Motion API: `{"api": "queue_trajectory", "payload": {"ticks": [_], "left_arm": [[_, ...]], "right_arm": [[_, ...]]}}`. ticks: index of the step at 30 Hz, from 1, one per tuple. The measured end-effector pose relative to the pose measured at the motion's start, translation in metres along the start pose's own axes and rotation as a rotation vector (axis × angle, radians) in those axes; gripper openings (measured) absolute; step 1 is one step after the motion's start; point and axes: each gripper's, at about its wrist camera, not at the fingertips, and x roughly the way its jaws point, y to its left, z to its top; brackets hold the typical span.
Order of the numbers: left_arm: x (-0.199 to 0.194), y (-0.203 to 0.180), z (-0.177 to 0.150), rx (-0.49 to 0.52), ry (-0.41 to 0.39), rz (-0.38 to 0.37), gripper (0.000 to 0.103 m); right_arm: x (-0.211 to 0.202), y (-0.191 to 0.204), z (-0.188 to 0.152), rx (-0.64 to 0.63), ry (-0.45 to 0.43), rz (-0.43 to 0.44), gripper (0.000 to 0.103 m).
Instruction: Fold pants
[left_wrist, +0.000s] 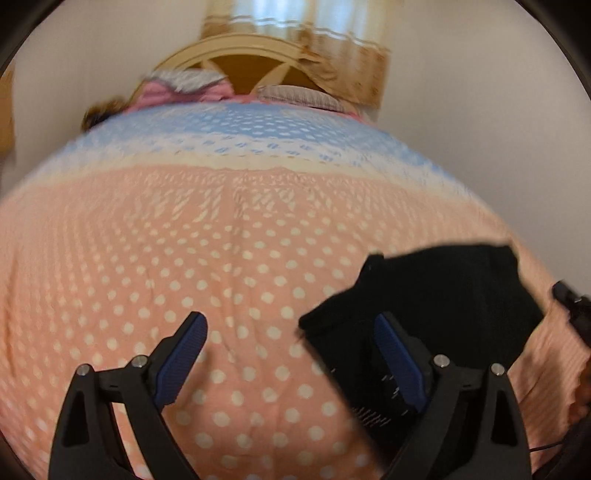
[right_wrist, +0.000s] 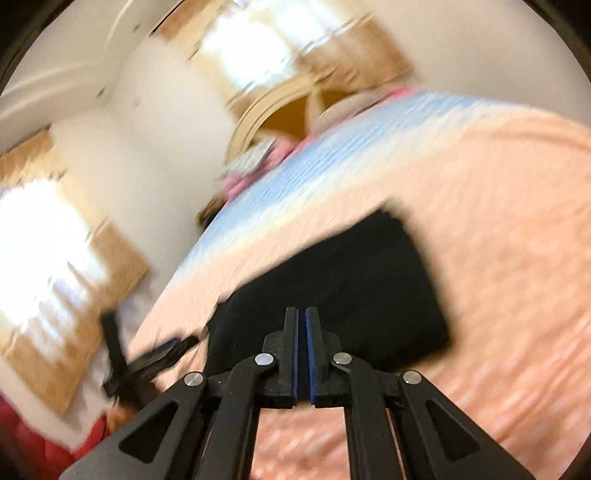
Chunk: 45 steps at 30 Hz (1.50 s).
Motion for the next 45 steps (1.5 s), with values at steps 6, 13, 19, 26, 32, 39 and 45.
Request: {"api": "queue_trajectory", "payload": {"ticks": [6,13,19,26,32,39,45], "left_arm": [[0.022,-0.019,-0.011,0.007,0.082,-0.01,0.095],[0.039,-0.019,-0.018,-0.029,0.113,0.013,0.103],[0.037,-0.011,-0.018,-0.078,0.137,0.005,0.103],[0.034,-0.009,-0.022,-0.103,0.13,-0.007,0.103],[0.023,0.011,-0.015,-0.228,0.116,-0.086,0.103],[0.017,-0.01,-0.019,-0.114,0.114,-0.107,0.103],[0.016,-0.014,-0.011,-0.1,0.076,-0.136,0.103]], "right_arm": [[0.024,-0.038,0.025,-0.001,-0.023,-0.155,0.076],[0.072,-0.044,0.011,-0.079,0.122,-0.238,0.076],[0.082,-0.034,0.005,-0.157,0.163,-0.301,0.057],[0.06,-0.035,-0.002,-0.134,0.127,-0.254,0.035],[0.049,-0.025,-0.005,-0.176,0.079,-0.268,0.03],[0.026,-0.01,-0.002,-0.205,-0.031,-0.337,0.024],[0.01,-0.017,-0.005,-0.172,-0.065,-0.412,0.024]]}}
